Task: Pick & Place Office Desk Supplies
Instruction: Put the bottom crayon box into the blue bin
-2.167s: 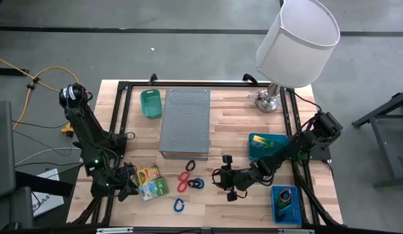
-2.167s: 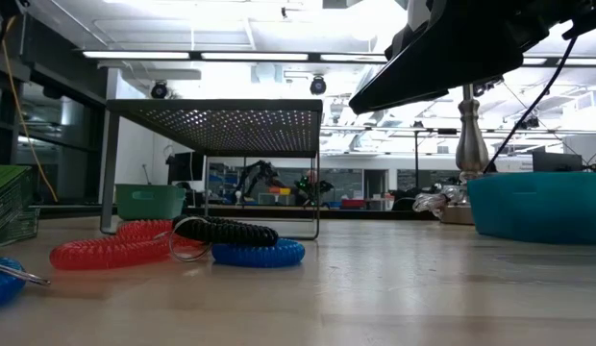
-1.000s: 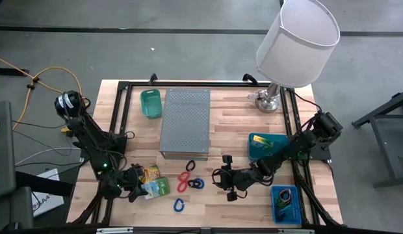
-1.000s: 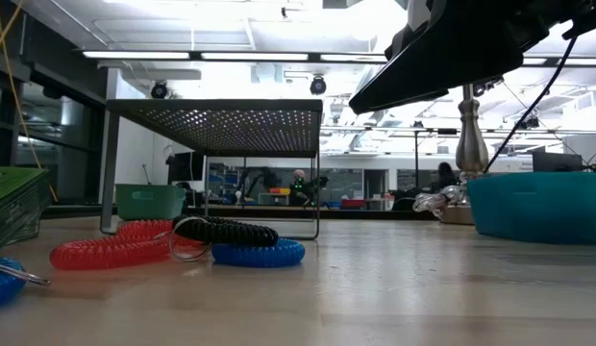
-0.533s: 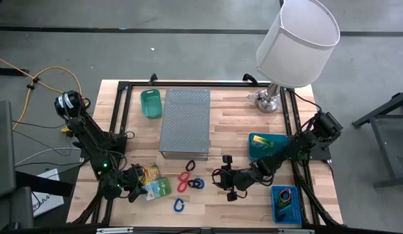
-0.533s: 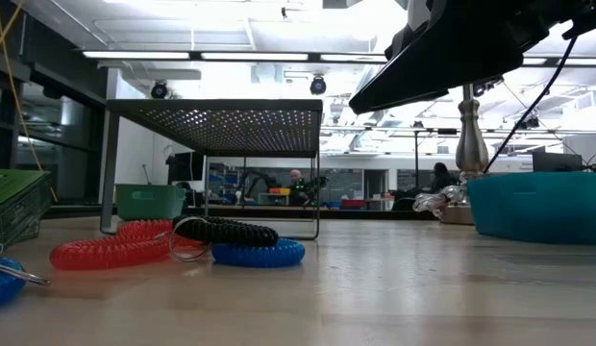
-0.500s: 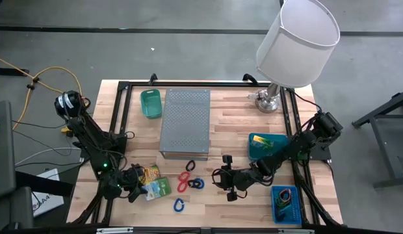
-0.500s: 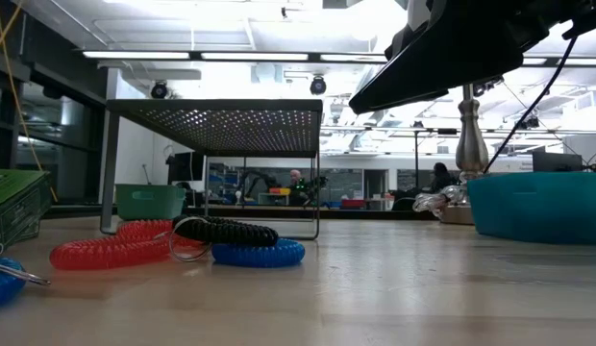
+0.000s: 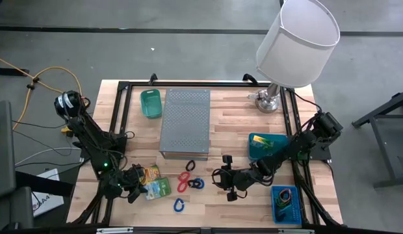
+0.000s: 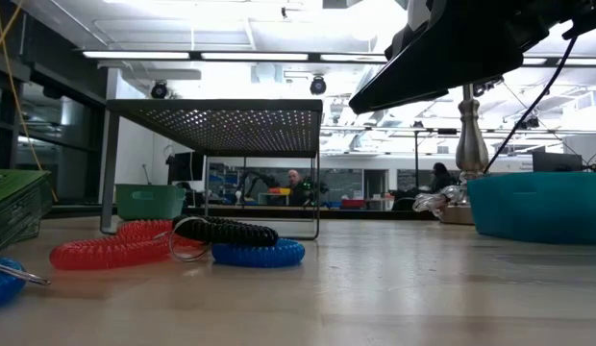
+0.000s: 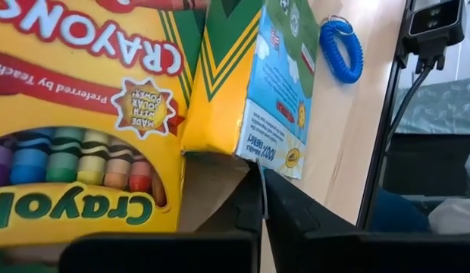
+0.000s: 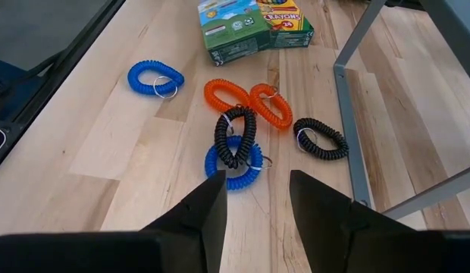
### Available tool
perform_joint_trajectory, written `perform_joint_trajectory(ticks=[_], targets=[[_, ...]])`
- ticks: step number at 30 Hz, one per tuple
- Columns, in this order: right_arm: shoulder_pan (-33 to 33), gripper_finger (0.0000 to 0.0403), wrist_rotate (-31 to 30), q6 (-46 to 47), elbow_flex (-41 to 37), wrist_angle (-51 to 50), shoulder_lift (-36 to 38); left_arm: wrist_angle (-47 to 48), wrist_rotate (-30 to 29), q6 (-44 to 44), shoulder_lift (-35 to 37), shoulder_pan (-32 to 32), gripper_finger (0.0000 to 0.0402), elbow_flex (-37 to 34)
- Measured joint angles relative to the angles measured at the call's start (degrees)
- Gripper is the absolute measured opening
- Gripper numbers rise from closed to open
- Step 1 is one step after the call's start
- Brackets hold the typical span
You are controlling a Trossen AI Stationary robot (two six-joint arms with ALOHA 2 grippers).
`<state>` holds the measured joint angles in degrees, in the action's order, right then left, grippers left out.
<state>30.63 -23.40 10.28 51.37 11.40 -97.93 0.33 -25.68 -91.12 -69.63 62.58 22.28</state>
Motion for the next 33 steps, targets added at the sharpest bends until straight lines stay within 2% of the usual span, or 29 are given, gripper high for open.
perform_joint_trajectory(ticks=[10,22,26,33], targets=[[0.0,0.0133,0.0,0.0,0.0,0.0,0.0,-4.7,10.3,10.0,0.0,-7.1,0.0001,0.0],[0.0,0.0133,0.0,0.0,0.0,0.0,0.0,-10.6,20.5,13.3,0.0,-15.0,0.0,0.0],[0.0,0.0133,0.0,0.0,0.0,0.0,0.0,-13.8,21.7,13.3,-0.1,-16.4,0.0,0.0],[0.0,0.0133,0.0,0.0,0.0,0.0,0.0,-13.7,21.6,13.3,-0.1,-16.3,0.0,0.0]])
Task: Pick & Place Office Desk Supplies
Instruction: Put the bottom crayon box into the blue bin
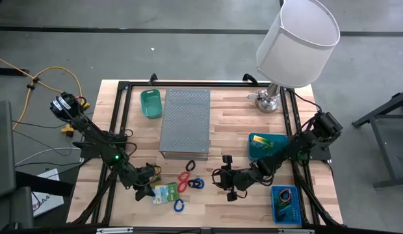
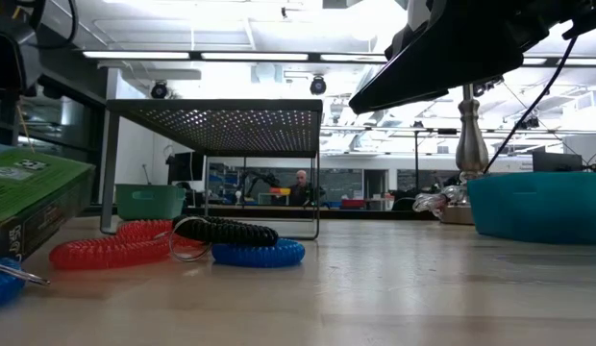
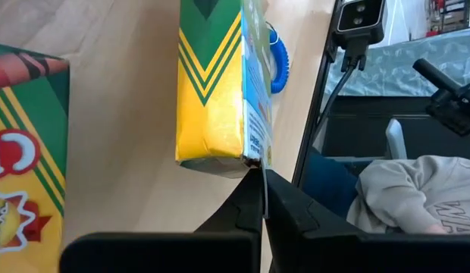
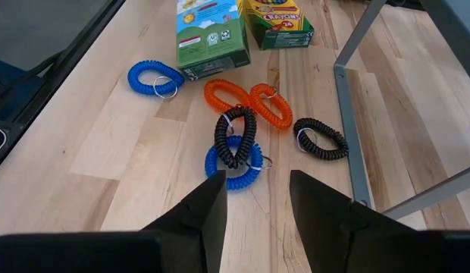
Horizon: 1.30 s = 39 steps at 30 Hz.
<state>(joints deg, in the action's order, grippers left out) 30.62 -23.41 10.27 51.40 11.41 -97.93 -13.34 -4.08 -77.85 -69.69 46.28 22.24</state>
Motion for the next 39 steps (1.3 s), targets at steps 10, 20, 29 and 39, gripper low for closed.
perform_joint_trajectory(ticks=[10,20,29,39], targets=[[0.0,0.0133,0.0,0.0,0.0,0.0,0.0,0.8,-0.3,6.7,0.0,-1.2,0.0,0.0],[0.0,0.0133,0.0,0.0,0.0,0.0,0.0,5.1,-1.6,12.2,0.0,-1.3,0.0,0.0],[0.0,0.0133,0.0,0.0,0.0,0.0,0.0,6.1,-2.2,15.2,-1.7,-1.3,0.0,0.0],[0.0,0.0133,0.0,0.0,0.0,0.0,0.0,3.6,-2.0,16.9,-1.7,-1.3,0.0,0.0]])
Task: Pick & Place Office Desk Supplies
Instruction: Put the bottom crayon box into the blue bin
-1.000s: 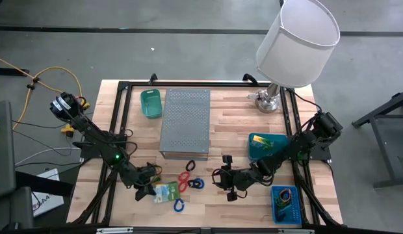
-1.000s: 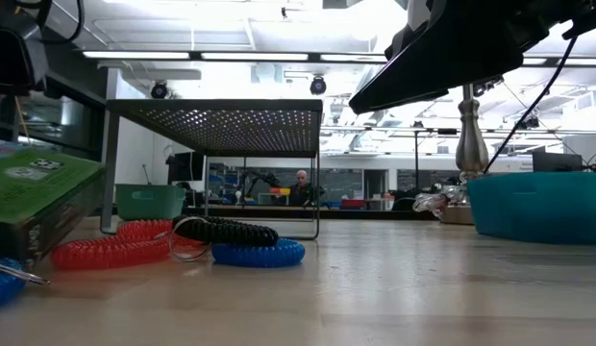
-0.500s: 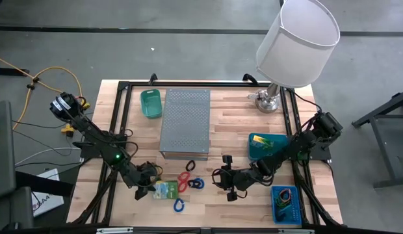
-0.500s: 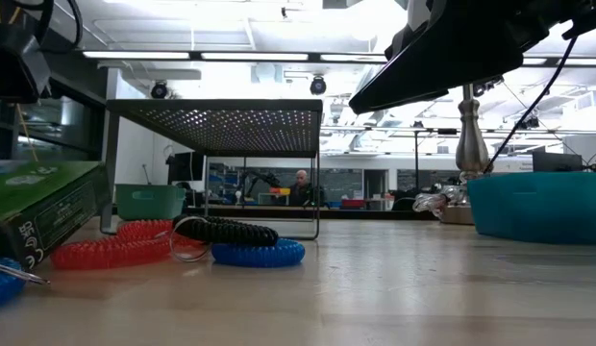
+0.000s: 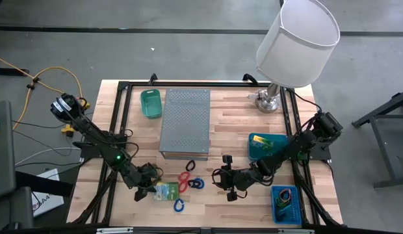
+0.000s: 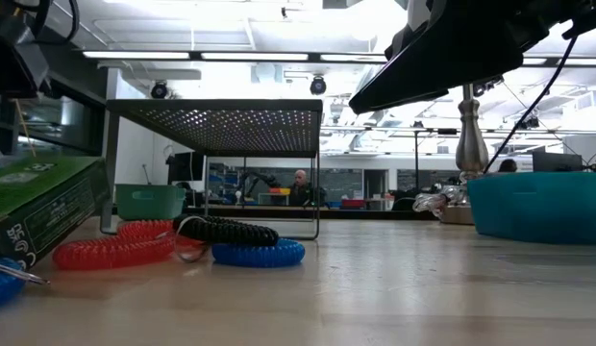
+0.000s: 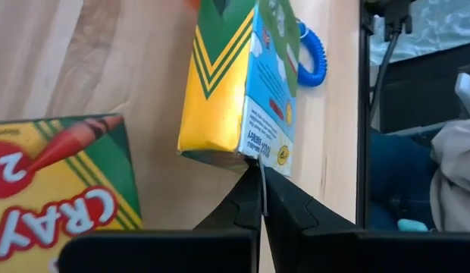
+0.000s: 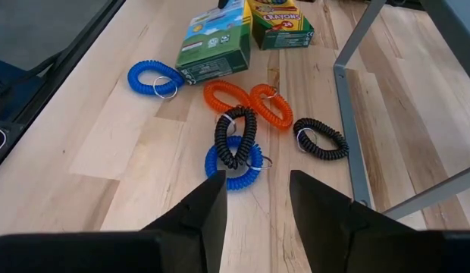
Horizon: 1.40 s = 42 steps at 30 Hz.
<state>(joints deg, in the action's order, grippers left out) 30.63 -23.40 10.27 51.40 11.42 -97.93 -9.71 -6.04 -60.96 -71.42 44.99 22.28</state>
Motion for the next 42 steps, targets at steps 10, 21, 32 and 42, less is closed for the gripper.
perform_joint_trajectory(ticks=[10,21,32,42], targets=[[0.0,0.0133,0.0,0.0,0.0,0.0,0.0,-0.3,-1.2,6.2,0.0,0.0,0.0,0.0],[0.0,0.0133,0.0,0.0,0.0,0.0,0.0,-0.5,-3.8,14.9,0.0,0.0,0.0,0.7],[0.0,0.0133,0.0,0.0,0.0,0.0,0.0,-0.4,-5.1,23.5,-0.2,0.0,0.0,2.6],[0.0,0.0133,0.0,0.0,0.0,0.0,0.0,-0.7,-5.8,24.2,-3.7,1.2,0.0,3.0]])
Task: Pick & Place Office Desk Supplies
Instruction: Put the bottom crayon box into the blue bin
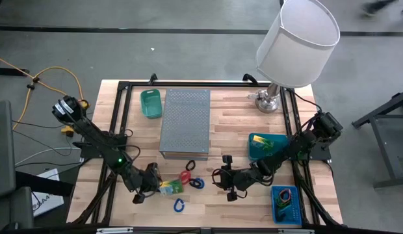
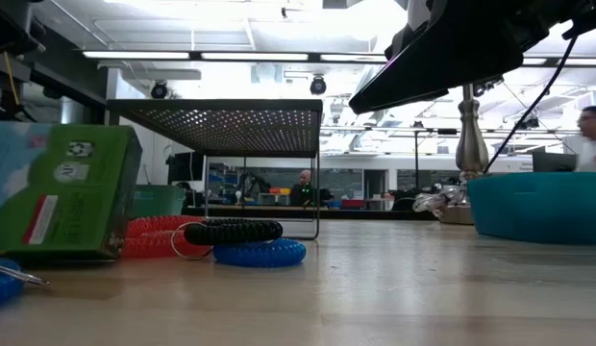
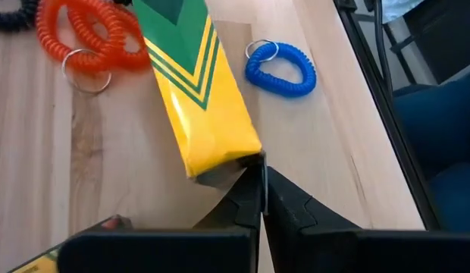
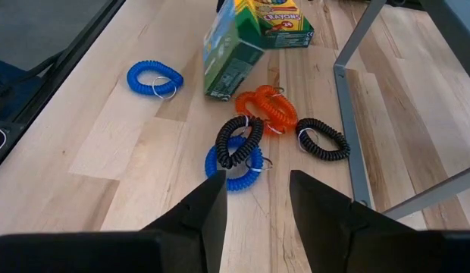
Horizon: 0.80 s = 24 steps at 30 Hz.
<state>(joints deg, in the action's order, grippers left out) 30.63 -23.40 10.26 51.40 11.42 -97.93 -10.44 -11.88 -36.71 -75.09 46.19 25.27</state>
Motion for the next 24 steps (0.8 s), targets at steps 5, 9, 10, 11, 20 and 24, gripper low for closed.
perform_joint_trajectory(ticks=[5,9,10,11,20,24], targets=[[0.0,0.0133,0.0,0.0,0.0,0.0,0.0,0.6,-1.6,3.8,-0.9,1.4,0.0,1.2],[0.0,0.0133,0.0,0.0,0.0,0.0,0.0,0.9,-1.9,4.2,-0.9,1.8,0.0,1.4],[0.0,0.0133,0.0,0.0,0.0,0.0,0.0,1.0,-1.9,4.2,-0.9,1.8,0.0,1.4],[0.0,0.0133,0.0,0.0,0.0,0.0,0.0,1.1,-1.9,4.2,-0.9,1.8,0.0,1.4],[0.0,0.0133,0.0,0.0,0.0,0.0,0.0,2.9,-1.9,6.9,-0.9,1.8,0.0,1.5],[0.0,0.0133,0.0,0.0,0.0,0.0,0.0,3.0,-1.9,9.4,-0.9,1.8,0.0,1.5]])
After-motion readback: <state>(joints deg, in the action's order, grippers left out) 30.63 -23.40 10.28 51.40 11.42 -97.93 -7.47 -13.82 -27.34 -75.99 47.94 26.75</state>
